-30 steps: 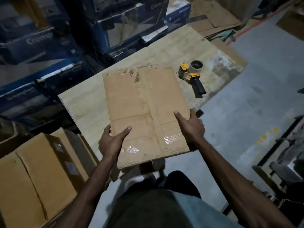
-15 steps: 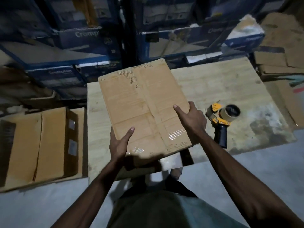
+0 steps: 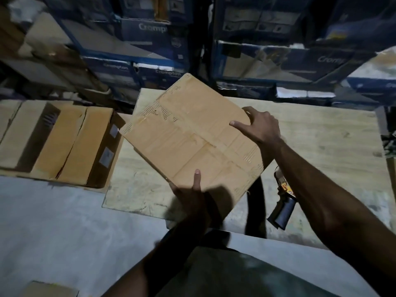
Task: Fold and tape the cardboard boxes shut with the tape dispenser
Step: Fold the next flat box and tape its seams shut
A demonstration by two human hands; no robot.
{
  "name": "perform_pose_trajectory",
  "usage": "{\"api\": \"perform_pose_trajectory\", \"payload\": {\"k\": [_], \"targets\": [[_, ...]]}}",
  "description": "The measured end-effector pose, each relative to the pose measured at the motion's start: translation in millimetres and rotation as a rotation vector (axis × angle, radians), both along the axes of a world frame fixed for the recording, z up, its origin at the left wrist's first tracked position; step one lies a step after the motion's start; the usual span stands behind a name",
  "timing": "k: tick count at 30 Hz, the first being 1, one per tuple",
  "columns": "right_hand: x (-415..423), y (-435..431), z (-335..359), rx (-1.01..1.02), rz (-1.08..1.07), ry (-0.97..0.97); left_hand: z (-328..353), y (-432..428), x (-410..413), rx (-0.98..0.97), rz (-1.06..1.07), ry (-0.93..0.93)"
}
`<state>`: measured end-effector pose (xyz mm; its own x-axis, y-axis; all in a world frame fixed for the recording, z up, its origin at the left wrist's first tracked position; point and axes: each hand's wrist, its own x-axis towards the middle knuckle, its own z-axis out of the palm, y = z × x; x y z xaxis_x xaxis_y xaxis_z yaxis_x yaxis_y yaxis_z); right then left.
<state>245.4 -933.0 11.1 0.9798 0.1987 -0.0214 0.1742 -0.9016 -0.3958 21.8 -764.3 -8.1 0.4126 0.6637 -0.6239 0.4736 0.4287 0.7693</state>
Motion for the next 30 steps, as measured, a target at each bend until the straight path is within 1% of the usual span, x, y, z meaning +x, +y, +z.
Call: {"api": "perform_pose_trajectory", "payload": {"k": [4, 6, 7, 8, 9, 10, 11, 12, 13, 14, 16, 17, 19, 20, 22, 23, 25, 26, 28, 30], "targets": [[19.5, -13.9, -0.4, -0.061, 0.079, -0.044, -16.3, -17.2, -6.6, -0.065, -0.066, 0.151], [21.7, -14.4, -1.5, -0.091, 0.101, -0.039, -4.3, -23.4, -5.9, -0.053, -0.032, 0.124], [20.5, -14.5, -1.4, -0.096, 0.102, -0.029, 4.7, -24.0, -3.5, 0.028, -0.009, 0.121], [16.9, -15.2, -0.2, -0.08, 0.088, -0.022, 14.5, -19.7, 0.1, 0.158, 0.005, 0.154], [10.8, -17.9, 0.5, -0.028, 0.05, -0.017, 25.8, -11.4, 5.8, 0.279, 0.036, 0.172], [1.8, -22.0, 1.4, 0.049, -0.009, -0.041, 32.8, 1.0, 12.8, 0.395, 0.077, 0.136], [-9.7, -28.6, 1.1, 0.134, -0.099, -0.102, 40.2, 13.5, 21.5, 0.474, 0.085, 0.035], [-25.2, -37.6, -1.3, 0.218, -0.218, -0.188, 51.7, 24.2, 32.2, 0.558, 0.043, -0.11], [-45.1, -48.5, -5.6, 0.296, -0.364, -0.269, 58.5, 34.8, 42.7, 0.624, -0.078, -0.234], [-67.2, -61.2, -12.3, 0.365, -0.517, -0.336, 68.1, 43.2, 54.6, 0.674, -0.253, -0.327], [-113.0, -88.1, -36.6, 0.479, -0.777, -0.383, 79.0, 55.1, 77.0, 0.736, -0.668, -0.401], [-136.0, -98.2, -50.9, 0.539, -0.887, -0.339, 74.3, 61.5, 87.2, 0.802, -0.845, -0.39], [-176.3, -110.4, -72.3, 0.63, -1.126, -0.194, 57.2, 74.0, 106.2, 0.961, -1.074, -0.305], [-193.2, -113.8, -82.6, 0.615, -1.226, -0.077, 49.4, 80.8, 116.1, 1.017, -1.152, -0.227], [-216.4, -117.8, -99.6, 0.575, -1.321, 0.158, 34.5, 100.0, 134.9, 1.085, -1.242, -0.034], [-222.6, -117.7, -104.0, 0.613, -1.338, 0.265, 29.8, 112.2, 143.3, 1.11, -1.255, 0.037], [-226.3, -113.0, -101.5, 0.769, -1.356, 0.37, 25.6, 139.3, 156.5, 1.121, -1.24, 0.139], [-226.4, -111.7, -102.6, 0.816, -1.36, 0.369, 23.3, 153.5, 160.9, 1.107, -1.22, 0.184], [-224.9, -109.7, -103.0, 0.837, -1.335, 0.386, 18.5, 179.7, 164.0, 1.077, -1.175, 0.252], [-222.5, -109.7, -104.1, 0.934, -1.218, 0.394, 13.4, 201.6, 164.5, 1.032, -1.126, 0.286]]}}
